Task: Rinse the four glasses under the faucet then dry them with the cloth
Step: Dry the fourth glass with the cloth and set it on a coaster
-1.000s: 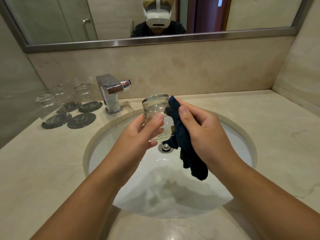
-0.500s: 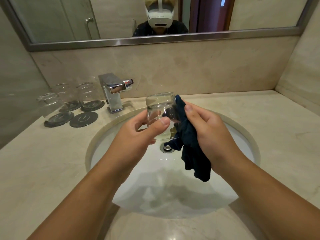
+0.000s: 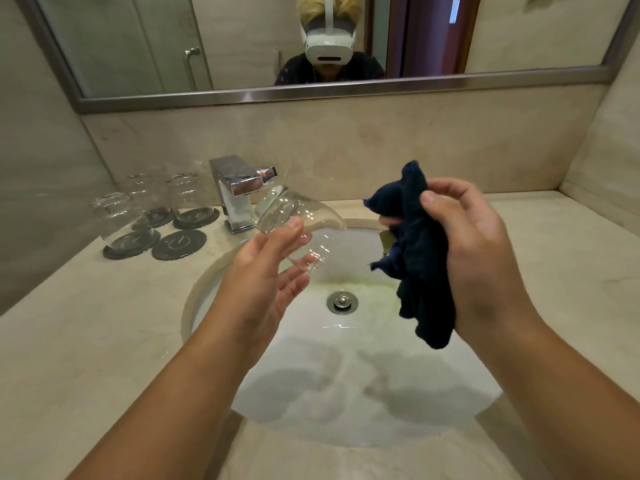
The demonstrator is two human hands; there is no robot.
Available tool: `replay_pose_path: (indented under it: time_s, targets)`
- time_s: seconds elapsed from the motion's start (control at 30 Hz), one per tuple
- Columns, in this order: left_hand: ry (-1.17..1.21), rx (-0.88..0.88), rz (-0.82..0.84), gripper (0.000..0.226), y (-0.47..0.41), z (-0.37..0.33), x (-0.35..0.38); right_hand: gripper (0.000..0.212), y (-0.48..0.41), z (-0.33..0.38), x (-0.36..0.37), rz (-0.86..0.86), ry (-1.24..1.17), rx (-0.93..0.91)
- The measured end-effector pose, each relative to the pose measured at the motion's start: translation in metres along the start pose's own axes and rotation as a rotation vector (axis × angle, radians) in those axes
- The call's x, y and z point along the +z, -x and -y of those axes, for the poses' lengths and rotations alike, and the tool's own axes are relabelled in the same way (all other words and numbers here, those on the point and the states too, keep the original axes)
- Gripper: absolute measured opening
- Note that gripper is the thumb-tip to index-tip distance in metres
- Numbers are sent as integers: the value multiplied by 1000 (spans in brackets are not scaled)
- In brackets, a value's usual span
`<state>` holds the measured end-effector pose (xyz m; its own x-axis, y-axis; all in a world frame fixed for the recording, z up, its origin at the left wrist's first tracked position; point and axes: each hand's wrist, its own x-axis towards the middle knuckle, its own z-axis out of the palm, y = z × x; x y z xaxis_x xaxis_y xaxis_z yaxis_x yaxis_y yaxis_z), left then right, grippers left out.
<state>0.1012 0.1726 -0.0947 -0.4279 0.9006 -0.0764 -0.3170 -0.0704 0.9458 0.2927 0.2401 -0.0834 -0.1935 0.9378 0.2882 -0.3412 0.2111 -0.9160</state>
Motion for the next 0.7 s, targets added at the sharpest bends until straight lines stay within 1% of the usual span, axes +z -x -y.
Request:
replay_pose_path:
  time_s: [0.13,0.2,0.23,0.27,0.37,0.43,0.53,0.6,0.63,0.7]
  targets:
    - [38,28,-10,65,1,1,0,34,11,0,9,79,7,44]
    - [47,26,3,65,3,1,2,22,17,-3,15,95,62,40]
    - [62,22,15,64,4,0,4,15,20,-4,18,99,112,18]
    - [78,18,33,64,4,1,5,15,22,-6,21,94,167,-16]
    - [78,24,89,66,6,2,9,25,27,-13,26,73,323,-186]
    - [41,53,113,59,5,5,9,26,27,-20,28,48,390,-280]
    - [-31,121,165,43,7,10,9,26,27,-23,29,-12,344,-321]
    - [-95,189,209,38,10,11,9,25,26,-23,28,-32,418,-374]
    - [-123,224,219,39,11,11,10,24,26,-23,27,-29,430,-370]
    - [-164,283,232,55,12,11,9,19,23,-24,25,19,343,-270]
